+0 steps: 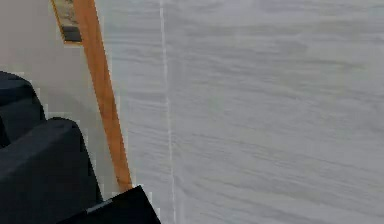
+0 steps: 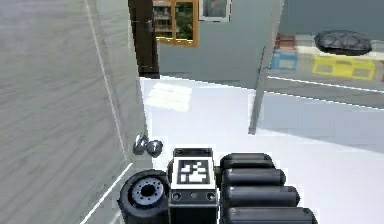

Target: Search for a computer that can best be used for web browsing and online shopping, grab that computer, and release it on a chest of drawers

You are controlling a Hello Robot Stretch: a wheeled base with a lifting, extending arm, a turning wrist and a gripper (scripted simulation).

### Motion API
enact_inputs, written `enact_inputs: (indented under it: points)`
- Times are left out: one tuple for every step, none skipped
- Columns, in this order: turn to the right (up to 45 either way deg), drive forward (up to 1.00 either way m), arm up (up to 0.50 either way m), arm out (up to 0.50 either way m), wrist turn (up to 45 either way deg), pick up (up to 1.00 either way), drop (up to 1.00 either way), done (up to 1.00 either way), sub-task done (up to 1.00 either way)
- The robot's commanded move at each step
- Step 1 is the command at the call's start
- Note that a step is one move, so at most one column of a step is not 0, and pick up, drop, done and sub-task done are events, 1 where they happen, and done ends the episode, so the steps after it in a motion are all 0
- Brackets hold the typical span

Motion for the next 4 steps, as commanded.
enact_inputs:
  points:
    - [-45.0,0.00,0.00,0.00,0.0,0.00,0.00,0.00,0.00]
    - [-45.0,0.00,0.00,0.00,0.0,0.00,0.00,0.00,0.00]
    - [-45.0,0.00,0.00,0.00,0.0,0.00,0.00,0.00,0.00]
    - [-24.0,0.00,0.00,0.00,0.0,0.00,0.00,0.00,0.00]
